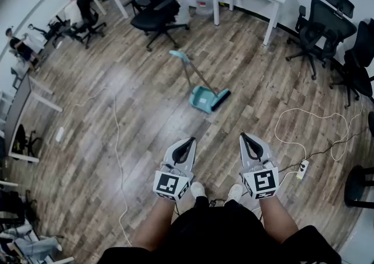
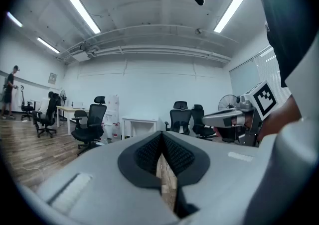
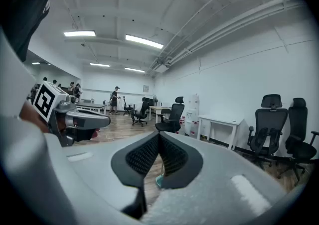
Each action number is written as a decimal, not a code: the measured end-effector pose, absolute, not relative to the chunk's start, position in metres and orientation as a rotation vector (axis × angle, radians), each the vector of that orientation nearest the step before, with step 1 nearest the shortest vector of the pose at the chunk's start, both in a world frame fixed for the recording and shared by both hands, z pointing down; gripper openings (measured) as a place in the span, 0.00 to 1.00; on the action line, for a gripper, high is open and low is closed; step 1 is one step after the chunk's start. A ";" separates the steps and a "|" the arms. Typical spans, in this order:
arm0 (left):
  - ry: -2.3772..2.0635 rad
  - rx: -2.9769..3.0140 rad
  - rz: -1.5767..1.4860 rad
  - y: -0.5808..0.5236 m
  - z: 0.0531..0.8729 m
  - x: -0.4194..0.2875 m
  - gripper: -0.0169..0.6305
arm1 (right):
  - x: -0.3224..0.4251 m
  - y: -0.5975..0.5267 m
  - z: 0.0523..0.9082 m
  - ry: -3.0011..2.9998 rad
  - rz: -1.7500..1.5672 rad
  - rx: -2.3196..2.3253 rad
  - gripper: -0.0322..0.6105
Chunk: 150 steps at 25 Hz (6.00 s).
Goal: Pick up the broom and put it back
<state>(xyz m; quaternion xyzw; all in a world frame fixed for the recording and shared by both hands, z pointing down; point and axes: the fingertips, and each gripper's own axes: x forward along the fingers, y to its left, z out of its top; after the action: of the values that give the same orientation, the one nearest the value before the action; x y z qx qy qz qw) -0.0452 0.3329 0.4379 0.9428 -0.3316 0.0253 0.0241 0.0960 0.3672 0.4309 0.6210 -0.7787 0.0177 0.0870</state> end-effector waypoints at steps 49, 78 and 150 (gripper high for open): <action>-1.043 2.890 0.093 0.182 0.445 -0.119 0.05 | 0.015 0.199 0.433 -2.340 0.025 1.802 0.05; -1.245 2.749 0.216 0.016 0.453 -0.040 0.05 | 0.103 0.015 0.454 -2.467 0.112 1.621 0.05; -1.145 2.583 0.490 -0.187 0.613 -0.125 0.05 | 0.023 -0.200 0.688 -2.108 0.292 1.160 0.28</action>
<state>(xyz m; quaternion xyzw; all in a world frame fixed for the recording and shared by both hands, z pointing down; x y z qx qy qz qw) -0.1252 -0.1868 0.6129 0.8923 -0.3957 0.1692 0.1367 0.0232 -0.1999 0.6879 0.4481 -0.8143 0.1129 0.3514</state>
